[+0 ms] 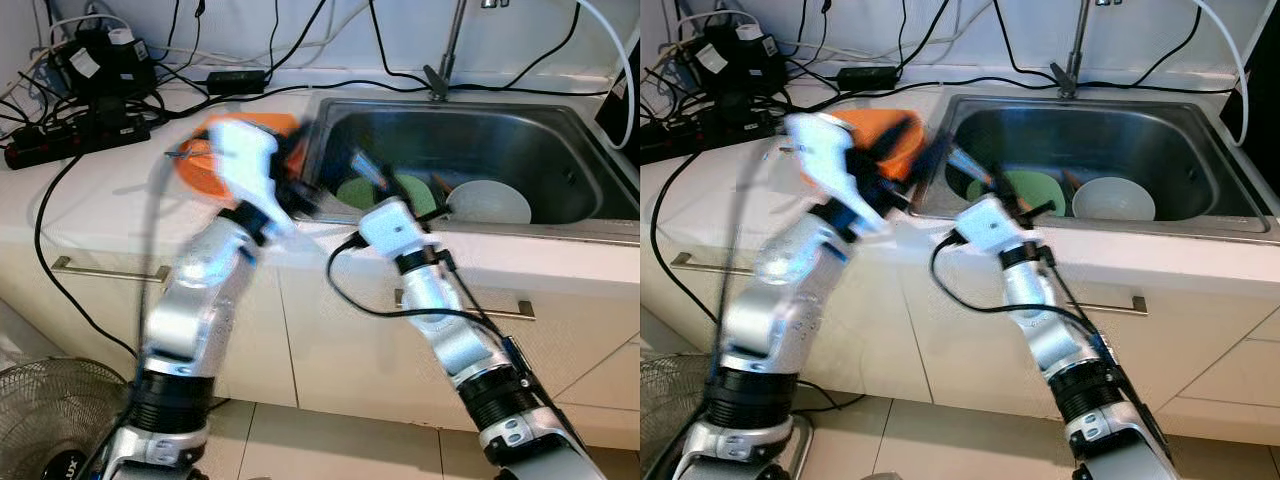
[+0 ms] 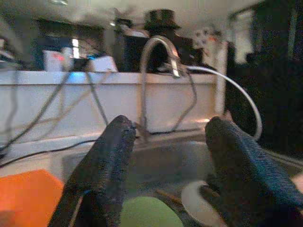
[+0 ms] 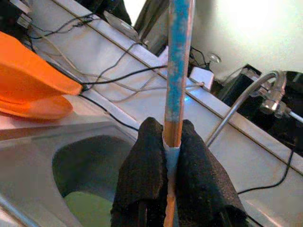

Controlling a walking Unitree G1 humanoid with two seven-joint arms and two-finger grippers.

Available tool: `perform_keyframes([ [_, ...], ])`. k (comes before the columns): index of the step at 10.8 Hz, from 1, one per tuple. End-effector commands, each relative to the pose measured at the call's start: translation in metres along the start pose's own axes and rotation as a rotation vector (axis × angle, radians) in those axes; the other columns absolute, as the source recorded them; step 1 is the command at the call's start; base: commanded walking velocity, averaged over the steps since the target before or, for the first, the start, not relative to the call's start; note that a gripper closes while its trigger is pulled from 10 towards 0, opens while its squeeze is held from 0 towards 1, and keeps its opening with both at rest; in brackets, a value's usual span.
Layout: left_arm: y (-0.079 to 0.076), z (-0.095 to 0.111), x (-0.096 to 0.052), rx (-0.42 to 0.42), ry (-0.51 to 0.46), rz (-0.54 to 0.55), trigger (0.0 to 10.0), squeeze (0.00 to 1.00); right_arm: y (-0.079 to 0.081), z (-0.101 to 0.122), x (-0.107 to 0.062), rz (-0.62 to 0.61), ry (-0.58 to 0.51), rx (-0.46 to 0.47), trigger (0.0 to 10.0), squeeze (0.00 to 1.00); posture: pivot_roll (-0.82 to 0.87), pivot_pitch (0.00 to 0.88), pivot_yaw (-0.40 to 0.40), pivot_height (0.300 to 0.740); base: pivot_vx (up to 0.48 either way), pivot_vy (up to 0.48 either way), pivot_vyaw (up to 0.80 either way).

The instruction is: Kitchen organization

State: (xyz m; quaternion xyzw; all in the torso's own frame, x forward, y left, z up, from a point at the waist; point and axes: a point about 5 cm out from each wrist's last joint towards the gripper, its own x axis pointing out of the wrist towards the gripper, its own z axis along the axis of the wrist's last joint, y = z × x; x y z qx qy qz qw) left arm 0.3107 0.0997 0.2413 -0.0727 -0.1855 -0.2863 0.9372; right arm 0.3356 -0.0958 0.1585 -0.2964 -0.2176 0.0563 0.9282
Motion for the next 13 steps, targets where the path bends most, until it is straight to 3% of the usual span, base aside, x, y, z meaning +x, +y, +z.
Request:
perform_keyframes([
  [1,-0.002,0.007,-0.002,-0.021,-0.04,-0.002,10.0,0.0,-0.002,-0.004,0.002,-0.015,0.03,0.021,0.0,0.0,0.13,0.0,0.056,0.74,0.0,0.0,0.0],
  [4,-0.009,0.007,-0.006,-0.086,-0.04,-0.055,10.0,0.0,-0.002,-0.006,0.003,-0.016,0.047,0.034,0.0,0.0,0.14,0.0,0.05,0.74,0.0,0.0,0.0],
  [7,-0.002,-0.011,-0.013,-0.016,0.057,-0.001,10.0,0.0,-0.014,-0.01,0.01,-0.084,0.099,0.126,0.0,0.0,0.14,0.0,0.047,0.74,0.0,0.0,0.0],
  [8,0.0,-0.022,-0.018,0.017,0.115,0.015,10.0,0.0,-0.024,-0.009,0.017,-0.118,0.106,0.161,3.3,0.0,0.14,0.0,0.048,0.74,0.0,0.0,0.0],
  [9,-0.001,-0.036,-0.025,0.024,0.182,0.019,10.0,0.0,-0.037,-0.01,0.026,-0.171,0.123,0.223,10.0,0.0,0.14,0.0,0.046,0.74,0.0,0.0,0.0],
  [11,-0.009,-0.058,-0.037,0.011,0.283,-0.008,10.0,0.0,-0.053,-0.014,0.044,-0.189,0.145,0.307,10.0,0.0,0.15,0.0,0.042,0.74,0.0,0.0,0.0],
  [13,-0.017,-0.075,-0.051,-0.015,0.38,-0.027,10.0,0.0,-0.058,-0.021,0.055,-0.176,0.197,0.358,10.0,0.0,0.17,0.0,0.038,0.74,0.0,0.0,0.0],
])
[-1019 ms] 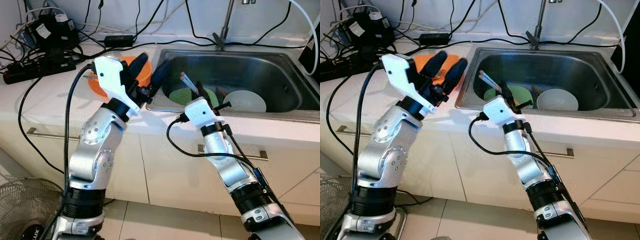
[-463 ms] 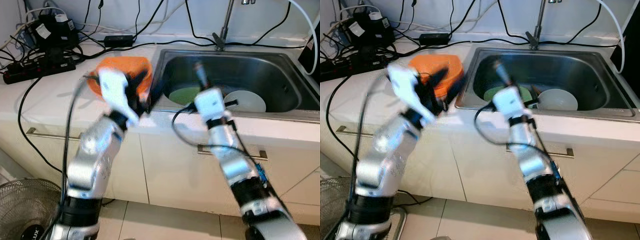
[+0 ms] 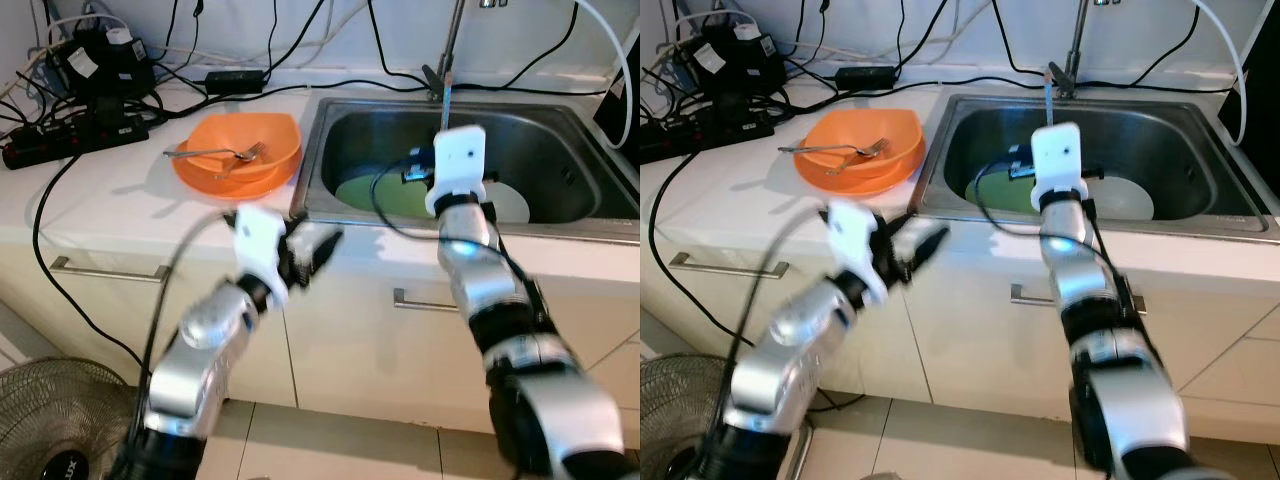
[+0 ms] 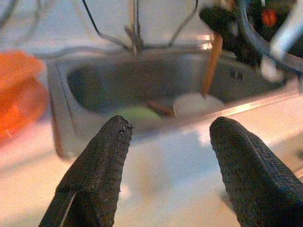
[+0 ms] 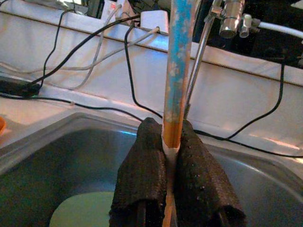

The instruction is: Kitchen organization

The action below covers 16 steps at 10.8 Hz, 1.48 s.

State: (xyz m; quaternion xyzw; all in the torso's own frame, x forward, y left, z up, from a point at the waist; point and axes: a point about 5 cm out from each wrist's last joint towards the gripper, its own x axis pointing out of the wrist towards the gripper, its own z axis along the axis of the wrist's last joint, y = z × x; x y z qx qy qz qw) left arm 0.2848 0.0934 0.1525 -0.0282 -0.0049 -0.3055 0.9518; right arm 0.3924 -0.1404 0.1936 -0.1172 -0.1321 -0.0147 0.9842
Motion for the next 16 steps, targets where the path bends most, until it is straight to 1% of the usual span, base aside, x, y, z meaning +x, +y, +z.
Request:
perform_keyframes([
  [1,-0.003,-0.005,-0.001,0.014,0.045,-0.02,10.0,0.0,-0.001,0.0,0.003,0.013,0.014,0.013,10.0,0.0,0.17,0.0,0.04,0.74,0.0,0.0,0.0],
  [2,-0.009,-0.009,-0.005,0.018,0.082,-0.041,10.0,0.0,0.003,-0.009,0.004,0.046,0.072,0.033,10.0,0.0,0.2,0.0,0.038,0.74,0.0,0.0,0.0],
  [6,-0.02,-0.009,-0.016,-0.007,0.103,-0.063,10.0,0.0,0.012,-0.027,-0.001,0.096,0.182,0.017,10.0,0.0,0.25,0.0,0.043,0.74,0.0,0.0,0.0],
  [9,-0.021,-0.005,-0.018,-0.01,0.101,-0.052,10.0,0.0,0.011,-0.031,-0.002,0.09,0.209,0.018,10.0,0.0,0.25,0.0,0.044,0.74,0.0,0.0,0.0],
  [10,-0.021,-0.004,-0.017,-0.009,0.102,-0.05,10.0,0.0,0.011,-0.032,-0.003,0.09,0.213,0.012,10.0,0.47,0.26,0.007,0.044,0.74,0.0,0.0,0.0],
  [11,-0.02,-0.003,-0.017,-0.01,0.101,-0.045,10.0,0.0,0.01,-0.034,-0.003,0.089,0.219,0.008,10.0,1.0,0.26,0.011,0.042,0.74,0.0,0.0,0.0],
  [12,-0.02,-0.002,-0.017,-0.01,0.1,-0.04,10.0,0.0,0.009,-0.035,-0.004,0.088,0.224,0.007,10.0,1.0,0.26,0.012,0.041,0.74,0.0,0.0,0.0],
  [13,-0.019,-0.002,-0.018,-0.01,0.101,-0.037,10.0,0.0,0.009,-0.035,-0.004,0.09,0.226,0.003,10.0,0.36,0.26,0.013,0.042,0.74,0.0,0.0,0.0],
  [14,-0.019,-0.001,-0.017,-0.012,0.098,-0.031,10.0,0.0,0.011,-0.034,-0.003,0.096,0.224,0.001,10.0,0.0,0.26,0.015,0.041,0.74,0.0,0.0,0.0],
  [16,-0.019,0.0,-0.015,-0.013,0.096,-0.026,10.0,0.0,0.012,-0.034,-0.003,0.099,0.222,0.003,10.0,0.0,0.25,0.015,0.038,0.74,0.0,0.0,0.0],
])
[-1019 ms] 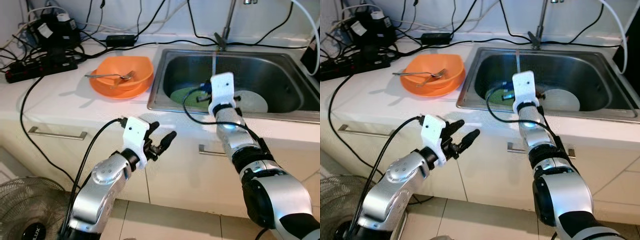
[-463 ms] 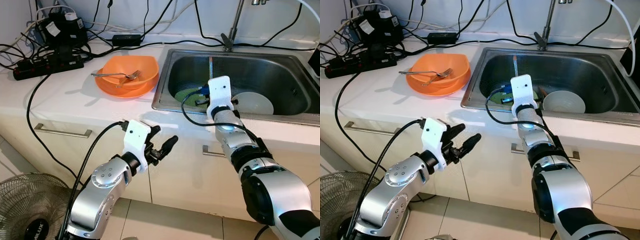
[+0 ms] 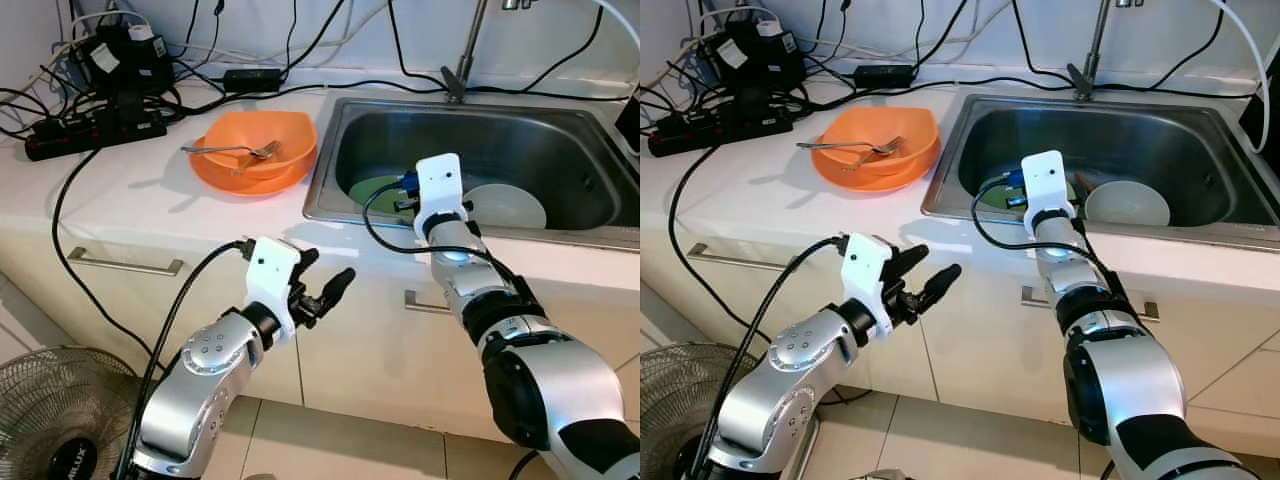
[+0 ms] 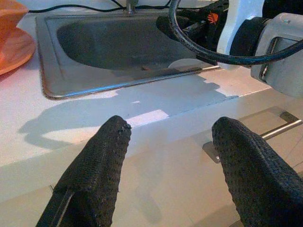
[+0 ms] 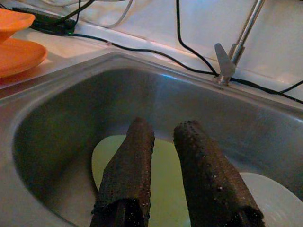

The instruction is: Kitchen organization

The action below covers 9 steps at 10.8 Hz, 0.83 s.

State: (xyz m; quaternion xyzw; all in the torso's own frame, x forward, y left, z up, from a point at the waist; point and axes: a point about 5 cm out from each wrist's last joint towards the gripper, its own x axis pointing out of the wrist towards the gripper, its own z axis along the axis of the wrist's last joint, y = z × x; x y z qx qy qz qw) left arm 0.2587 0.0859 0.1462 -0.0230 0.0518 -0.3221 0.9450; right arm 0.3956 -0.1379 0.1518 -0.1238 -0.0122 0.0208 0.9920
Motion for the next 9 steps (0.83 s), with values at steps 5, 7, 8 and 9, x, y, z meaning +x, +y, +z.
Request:
perform_keyframes([
  [5,0.009,0.015,0.007,0.023,-0.054,0.037,10.0,0.0,-0.004,0.019,0.007,-0.003,-0.059,-0.012,10.0,0.0,0.24,0.014,0.032,0.74,0.0,0.0,0.0],
  [7,0.013,0.015,0.008,0.028,-0.059,0.056,10.0,0.0,-0.014,0.032,0.01,-0.044,-0.116,-0.016,10.0,0.0,0.23,0.008,0.034,0.74,0.0,0.0,0.0],
  [8,0.015,0.016,0.009,0.029,-0.065,0.068,10.0,0.0,-0.023,0.042,0.012,-0.083,-0.161,-0.007,10.0,0.0,0.22,0.004,0.036,0.74,0.0,0.0,0.0],
  [9,0.019,0.017,0.011,0.033,-0.078,0.09,10.0,0.0,-0.032,0.055,0.012,-0.12,-0.232,0.019,10.0,0.0,0.2,0.0,0.036,0.74,0.0,0.0,0.0],
])
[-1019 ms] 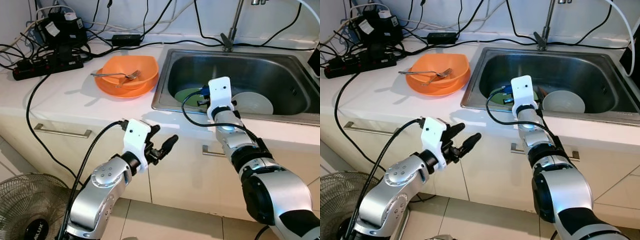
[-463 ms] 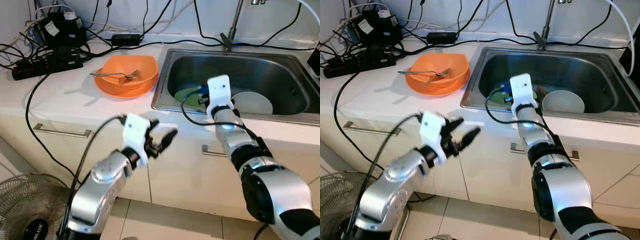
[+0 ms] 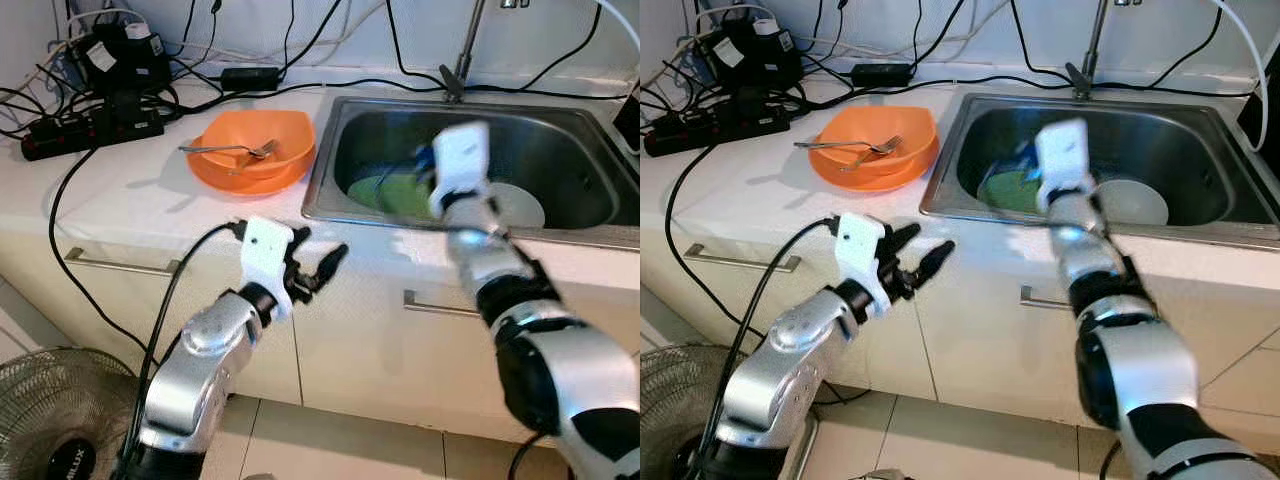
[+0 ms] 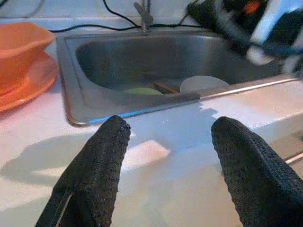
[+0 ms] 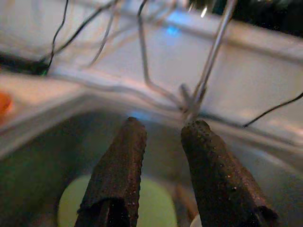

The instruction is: Kitchen organization

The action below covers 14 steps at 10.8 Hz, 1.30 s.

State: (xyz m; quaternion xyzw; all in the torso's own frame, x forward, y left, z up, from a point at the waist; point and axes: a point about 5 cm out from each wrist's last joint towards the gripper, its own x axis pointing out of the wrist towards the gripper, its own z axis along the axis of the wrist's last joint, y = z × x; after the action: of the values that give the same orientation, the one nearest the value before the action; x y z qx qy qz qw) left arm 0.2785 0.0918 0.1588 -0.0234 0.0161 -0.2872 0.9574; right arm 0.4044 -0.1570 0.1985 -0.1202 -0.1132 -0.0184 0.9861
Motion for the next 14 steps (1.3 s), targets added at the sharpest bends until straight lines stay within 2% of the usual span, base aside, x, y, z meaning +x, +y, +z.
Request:
perform_keyframes([
  [1,0.005,0.004,0.003,0.016,-0.014,0.022,10.0,0.0,-0.005,0.023,0.007,-0.029,-0.111,0.015,10.0,0.0,0.19,0.0,0.038,0.74,0.0,0.0,0.0],
  [3,0.009,0.005,0.007,0.021,-0.029,0.038,10.0,0.0,-0.011,0.04,0.0,-0.064,-0.266,0.046,10.0,0.0,0.16,0.0,0.04,0.74,0.0,0.0,0.0],
  [5,0.013,0.007,0.01,0.023,-0.045,0.063,10.0,0.0,-0.011,0.04,-0.013,-0.083,-0.303,0.074,10.0,0.0,0.15,0.0,0.038,0.74,0.0,0.0,0.0],
  [6,0.018,0.009,0.01,0.029,-0.061,0.096,10.0,0.0,-0.007,0.032,-0.032,-0.065,-0.296,0.078,10.0,0.0,0.15,0.0,0.036,0.74,0.0,0.0,0.0],
  [7,0.021,0.01,0.01,0.03,-0.072,0.114,10.0,0.0,-0.003,0.027,-0.043,-0.054,-0.275,0.086,10.0,0.0,0.14,0.0,0.036,0.74,0.0,0.0,0.0],
  [8,0.027,0.01,0.011,0.032,-0.08,0.143,10.0,0.0,0.008,0.01,-0.063,-0.029,-0.209,0.112,10.0,0.0,0.13,0.0,0.038,0.74,0.0,0.0,0.0],
  [9,0.028,0.012,0.012,0.033,-0.088,0.146,10.0,0.0,0.021,0.003,-0.077,-0.005,-0.165,0.143,10.0,0.0,0.13,0.0,0.045,0.74,0.0,0.0,0.0],
  [11,0.031,0.012,0.013,0.036,-0.112,0.177,10.0,0.0,0.037,-0.005,-0.089,0.023,-0.102,0.17,10.0,0.0,0.13,0.0,0.052,0.74,0.0,0.0,0.0],
  [13,0.035,0.019,0.012,0.076,-0.166,0.235,10.0,0.0,0.048,-0.007,-0.094,0.06,-0.068,0.174,10.0,0.0,0.13,0.0,0.053,0.74,0.0,0.0,0.0],
  [14,0.043,0.035,0.008,0.153,-0.26,0.347,10.0,0.0,0.052,-0.009,-0.094,0.067,-0.052,0.176,10.0,0.0,0.14,0.0,0.046,0.74,0.0,0.0,0.0],
])
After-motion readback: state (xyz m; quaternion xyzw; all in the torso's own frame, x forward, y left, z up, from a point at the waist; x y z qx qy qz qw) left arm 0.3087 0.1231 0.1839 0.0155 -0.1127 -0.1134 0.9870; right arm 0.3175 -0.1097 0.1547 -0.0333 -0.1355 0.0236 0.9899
